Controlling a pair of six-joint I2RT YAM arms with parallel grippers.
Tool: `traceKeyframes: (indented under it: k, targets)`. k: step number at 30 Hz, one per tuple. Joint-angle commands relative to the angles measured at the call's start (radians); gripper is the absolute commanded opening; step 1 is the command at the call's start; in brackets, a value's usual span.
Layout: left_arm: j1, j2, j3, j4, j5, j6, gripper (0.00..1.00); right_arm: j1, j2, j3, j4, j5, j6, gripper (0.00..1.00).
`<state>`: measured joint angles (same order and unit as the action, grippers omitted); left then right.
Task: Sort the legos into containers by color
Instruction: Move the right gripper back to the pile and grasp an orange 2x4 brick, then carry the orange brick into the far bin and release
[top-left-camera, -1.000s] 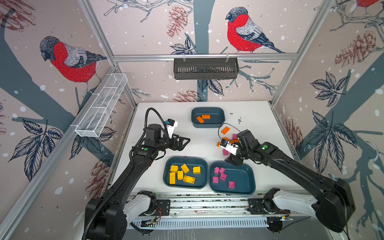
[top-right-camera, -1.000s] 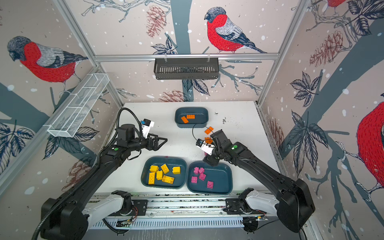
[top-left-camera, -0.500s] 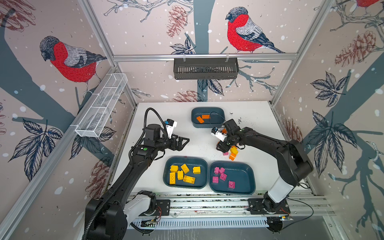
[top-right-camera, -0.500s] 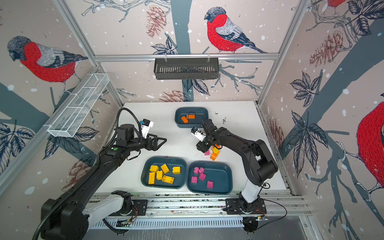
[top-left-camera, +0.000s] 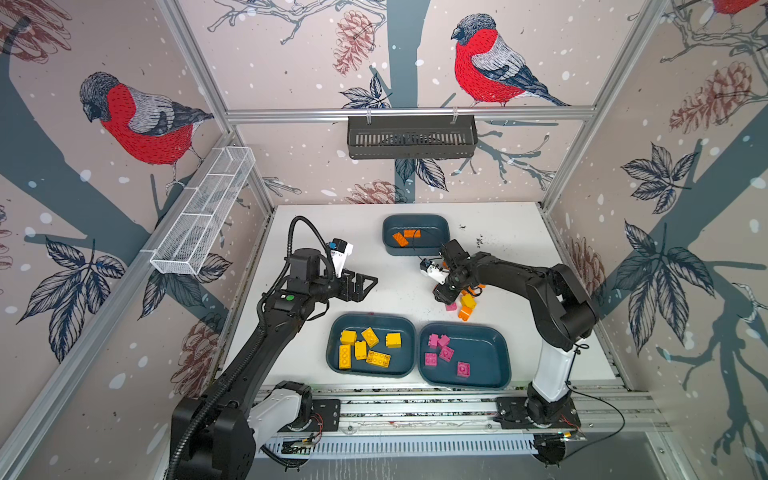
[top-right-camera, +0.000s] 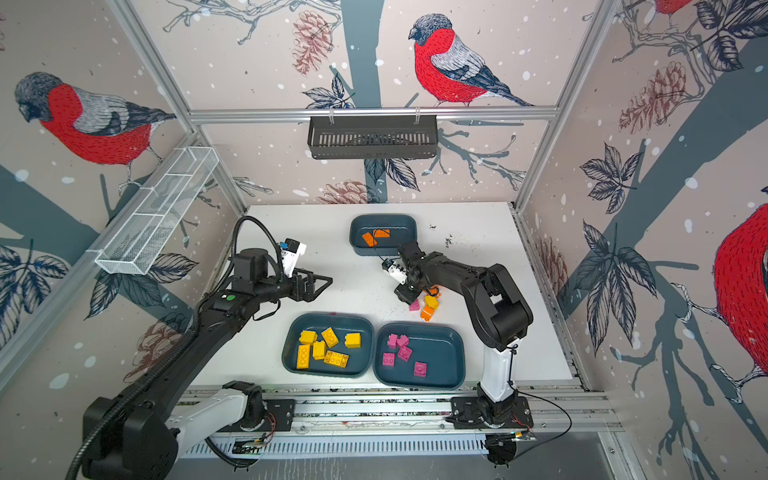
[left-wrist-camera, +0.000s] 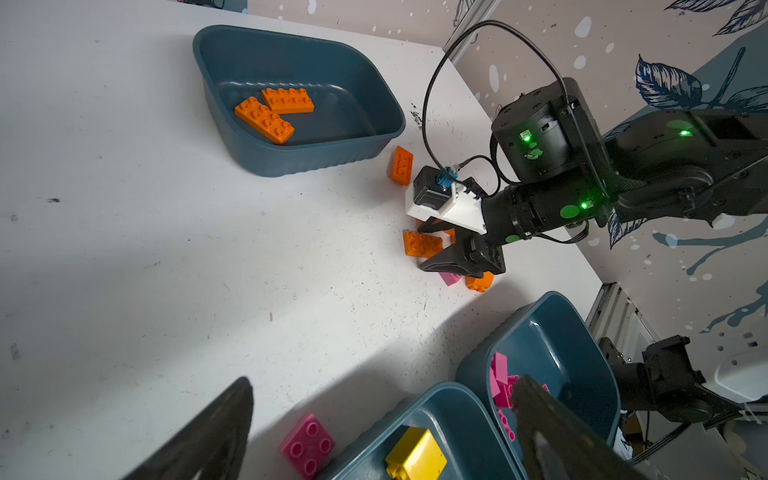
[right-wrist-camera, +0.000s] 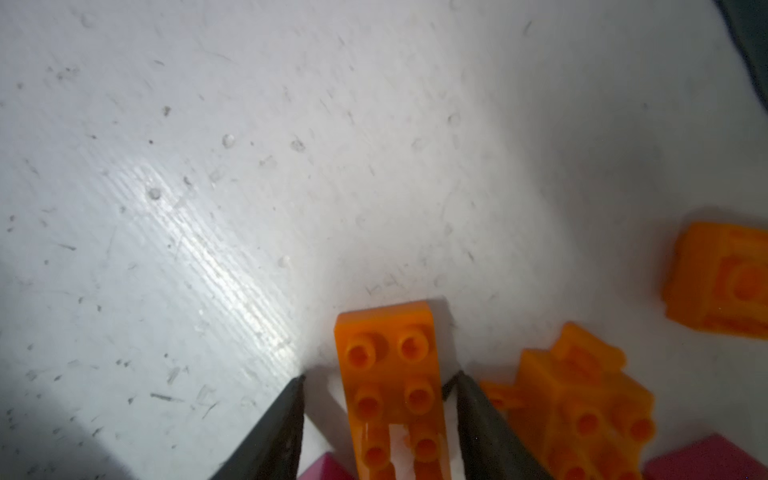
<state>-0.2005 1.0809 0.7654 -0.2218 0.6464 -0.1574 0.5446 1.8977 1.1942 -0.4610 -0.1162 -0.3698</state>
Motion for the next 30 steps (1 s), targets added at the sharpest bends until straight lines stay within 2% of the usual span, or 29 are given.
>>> traceKeyframes:
  k: [1,4,6,8,13,19,23,27,30]
  targets:
    - [0.004,0.007,0.013,0.021,0.009,0.006,0.96,0.003,0.027,0.003,-0.015,0.049,-0.012,0.51]
    - [0.004,0.008,0.016,0.019,0.006,0.007,0.96,0.008,0.024,0.004,-0.023,0.050,-0.012,0.31]
    - [0.004,0.007,0.017,0.015,0.006,0.009,0.96,0.013,0.009,0.000,-0.030,0.052,-0.011,0.23]
    - [0.006,0.007,0.018,0.009,0.007,0.010,0.96,0.014,-0.020,0.000,-0.035,0.042,-0.005,0.20]
    - [0.006,0.006,0.019,0.012,0.010,0.003,0.96,0.015,-0.148,-0.010,-0.058,-0.016,0.009,0.19]
    - [0.006,0.014,0.018,0.026,0.019,0.000,0.96,0.014,-0.376,-0.088,-0.148,-0.069,-0.020,0.19]
    - [0.006,0.026,0.020,0.042,0.026,-0.007,0.96,0.005,-0.503,-0.142,-0.192,-0.020,-0.010,0.19]
    - [0.005,0.040,0.027,0.062,0.038,-0.011,0.96,-0.028,-0.563,-0.155,-0.139,-0.005,-0.004,0.19]
    - [0.006,0.051,0.039,0.063,0.045,-0.007,0.96,-0.045,-0.542,-0.138,-0.050,0.018,-0.024,0.19]
